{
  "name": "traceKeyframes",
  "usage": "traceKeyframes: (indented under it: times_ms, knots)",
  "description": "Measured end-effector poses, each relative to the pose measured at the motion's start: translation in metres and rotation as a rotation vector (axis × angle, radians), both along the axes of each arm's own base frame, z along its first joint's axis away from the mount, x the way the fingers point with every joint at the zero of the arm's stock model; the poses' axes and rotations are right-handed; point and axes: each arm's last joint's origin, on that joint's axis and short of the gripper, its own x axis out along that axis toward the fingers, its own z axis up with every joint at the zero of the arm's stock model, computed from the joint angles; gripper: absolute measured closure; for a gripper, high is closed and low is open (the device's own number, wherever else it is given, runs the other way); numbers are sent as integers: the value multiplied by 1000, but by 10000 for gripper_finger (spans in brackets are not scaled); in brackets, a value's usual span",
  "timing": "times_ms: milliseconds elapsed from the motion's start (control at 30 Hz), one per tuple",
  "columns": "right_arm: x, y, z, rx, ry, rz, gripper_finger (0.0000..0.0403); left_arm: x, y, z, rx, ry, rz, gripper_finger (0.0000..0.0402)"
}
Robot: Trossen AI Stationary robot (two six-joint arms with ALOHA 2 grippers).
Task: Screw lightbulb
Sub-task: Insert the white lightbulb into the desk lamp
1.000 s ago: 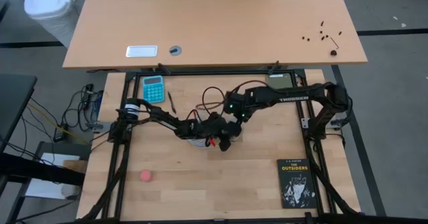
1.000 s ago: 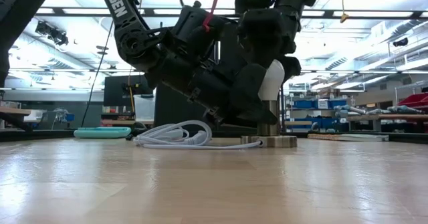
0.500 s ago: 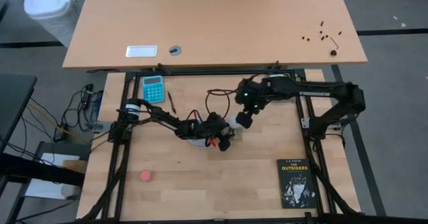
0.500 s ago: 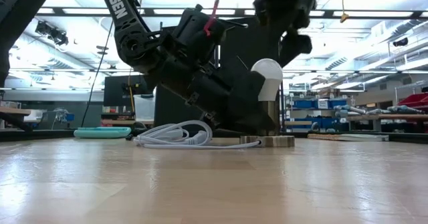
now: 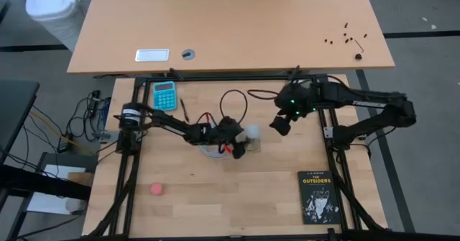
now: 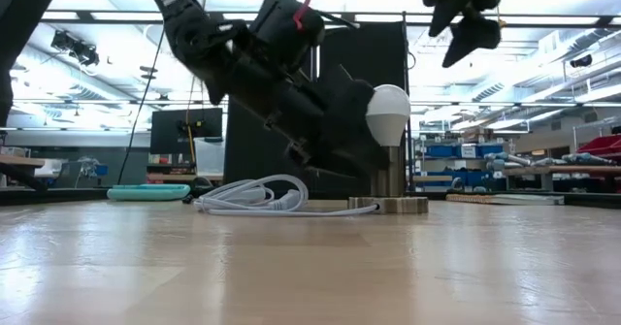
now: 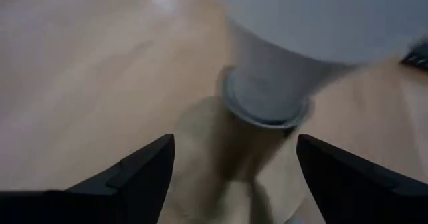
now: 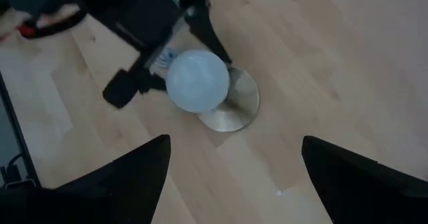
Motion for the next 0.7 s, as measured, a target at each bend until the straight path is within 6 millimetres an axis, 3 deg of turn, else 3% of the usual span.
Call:
traceKeyframes:
  times_ms: [267, 500, 700]
  knots:
    - [-12, 18, -23, 36, -152, -51, 55, -23, -2, 43, 11, 116, -88, 83]
    - [-6, 34, -51, 128, -323, -97, 56, -54, -5, 85, -198, 137, -88, 83]
    - [3, 30, -51, 173, -438, -187, 56, -71, -3, 115, -376, 75, -130, 83]
